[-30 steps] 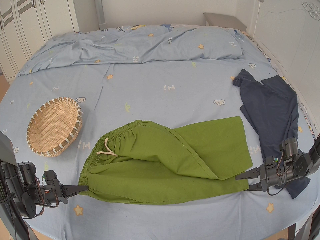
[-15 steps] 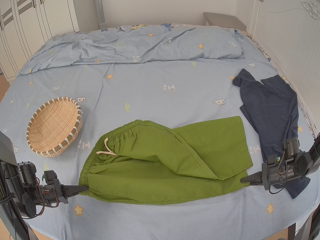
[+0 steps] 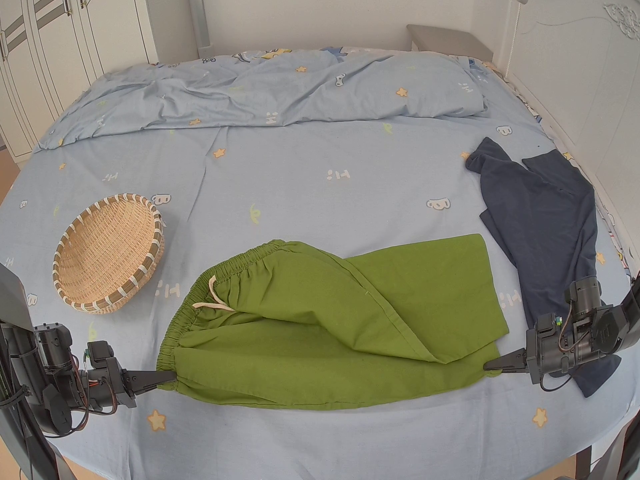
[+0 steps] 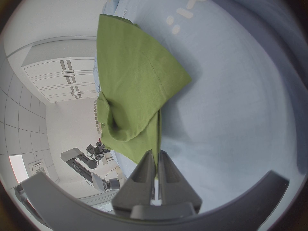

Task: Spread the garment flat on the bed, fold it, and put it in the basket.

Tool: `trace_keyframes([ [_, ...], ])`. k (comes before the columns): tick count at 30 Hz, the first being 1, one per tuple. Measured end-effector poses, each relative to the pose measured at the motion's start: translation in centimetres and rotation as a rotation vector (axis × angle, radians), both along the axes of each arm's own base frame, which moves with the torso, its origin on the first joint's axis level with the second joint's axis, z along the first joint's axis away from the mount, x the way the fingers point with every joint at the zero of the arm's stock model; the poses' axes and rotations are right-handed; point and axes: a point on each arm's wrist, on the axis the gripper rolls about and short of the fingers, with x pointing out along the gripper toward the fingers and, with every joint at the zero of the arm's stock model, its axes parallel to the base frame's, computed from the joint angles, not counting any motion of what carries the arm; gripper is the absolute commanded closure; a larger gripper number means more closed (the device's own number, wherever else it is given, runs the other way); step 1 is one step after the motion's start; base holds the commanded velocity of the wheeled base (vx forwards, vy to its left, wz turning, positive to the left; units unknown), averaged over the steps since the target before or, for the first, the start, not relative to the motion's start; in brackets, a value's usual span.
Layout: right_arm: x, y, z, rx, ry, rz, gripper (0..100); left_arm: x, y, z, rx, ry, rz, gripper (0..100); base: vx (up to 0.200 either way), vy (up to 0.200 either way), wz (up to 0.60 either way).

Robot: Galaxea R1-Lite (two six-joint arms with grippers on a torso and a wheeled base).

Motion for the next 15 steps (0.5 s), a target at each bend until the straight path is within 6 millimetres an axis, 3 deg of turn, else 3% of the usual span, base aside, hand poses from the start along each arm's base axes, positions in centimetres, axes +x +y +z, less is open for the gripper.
trace_keyframes([
  [15, -4.7, -0.2, 2.5, -0.092, 0.023, 0.064, 100, -3.1, -0.4, 1.4, -0.059, 0.216, 0.033, 100, 0.0, 0.0, 0.0],
])
